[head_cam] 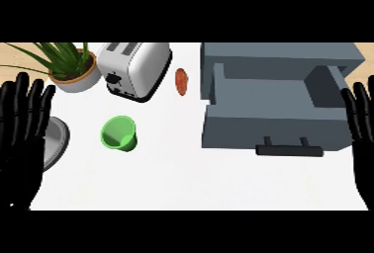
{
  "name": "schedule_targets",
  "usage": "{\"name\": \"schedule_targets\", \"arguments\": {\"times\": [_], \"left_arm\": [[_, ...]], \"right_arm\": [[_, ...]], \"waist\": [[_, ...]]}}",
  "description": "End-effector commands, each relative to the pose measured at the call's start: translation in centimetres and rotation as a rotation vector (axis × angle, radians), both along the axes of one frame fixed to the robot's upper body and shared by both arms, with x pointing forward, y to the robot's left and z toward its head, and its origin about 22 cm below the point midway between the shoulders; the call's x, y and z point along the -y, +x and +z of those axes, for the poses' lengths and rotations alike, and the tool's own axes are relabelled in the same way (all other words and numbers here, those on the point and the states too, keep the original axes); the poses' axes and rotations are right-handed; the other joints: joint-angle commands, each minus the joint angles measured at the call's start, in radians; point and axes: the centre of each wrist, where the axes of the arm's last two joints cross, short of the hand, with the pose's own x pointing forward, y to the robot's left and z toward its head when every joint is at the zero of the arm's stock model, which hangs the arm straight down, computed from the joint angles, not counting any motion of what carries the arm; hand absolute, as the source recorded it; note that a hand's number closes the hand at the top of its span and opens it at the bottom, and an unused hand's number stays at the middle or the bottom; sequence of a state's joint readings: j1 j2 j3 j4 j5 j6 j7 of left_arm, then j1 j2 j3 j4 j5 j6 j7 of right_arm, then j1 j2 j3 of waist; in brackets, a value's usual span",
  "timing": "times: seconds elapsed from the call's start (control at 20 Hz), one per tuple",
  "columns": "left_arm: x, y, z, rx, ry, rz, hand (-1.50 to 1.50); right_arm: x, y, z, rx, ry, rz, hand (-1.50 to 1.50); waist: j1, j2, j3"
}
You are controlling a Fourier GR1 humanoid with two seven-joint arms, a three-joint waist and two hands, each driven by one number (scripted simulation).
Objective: Pick up the cup, place it into the drawer and close the drawer
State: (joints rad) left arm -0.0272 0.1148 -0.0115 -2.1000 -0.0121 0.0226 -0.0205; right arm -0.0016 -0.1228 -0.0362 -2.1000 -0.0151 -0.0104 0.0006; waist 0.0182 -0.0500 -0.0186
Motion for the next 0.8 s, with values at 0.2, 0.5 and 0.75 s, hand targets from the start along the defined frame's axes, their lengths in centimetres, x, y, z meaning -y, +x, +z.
{"name": "schedule_targets", "arguments": {"times": [0.2, 0.5, 0.75], "left_arm": [[0.1, 2.8, -0.1, -0.019, -0.024, -0.142, -1.5], [0.6, 5.6, -3.0, -0.177, -0.198, -0.232, -1.5], [0.4, 6.4, -2.2, -0.189, -0.212, -0.239, -1.5]], "right_arm": [[0.5, 0.8, -0.4, -0.017, 0.016, 0.078, -1.5], [-1.1, -0.3, 0.4, -0.1, 0.077, 0.198, -1.5], [-2.1, -1.3, -0.6, -0.095, 0.085, 0.177, -1.5]], "waist": [[-0.024, 0.052, 0.019], [-0.028, 0.051, 0.018], [-0.024, 0.049, 0.019]]}}
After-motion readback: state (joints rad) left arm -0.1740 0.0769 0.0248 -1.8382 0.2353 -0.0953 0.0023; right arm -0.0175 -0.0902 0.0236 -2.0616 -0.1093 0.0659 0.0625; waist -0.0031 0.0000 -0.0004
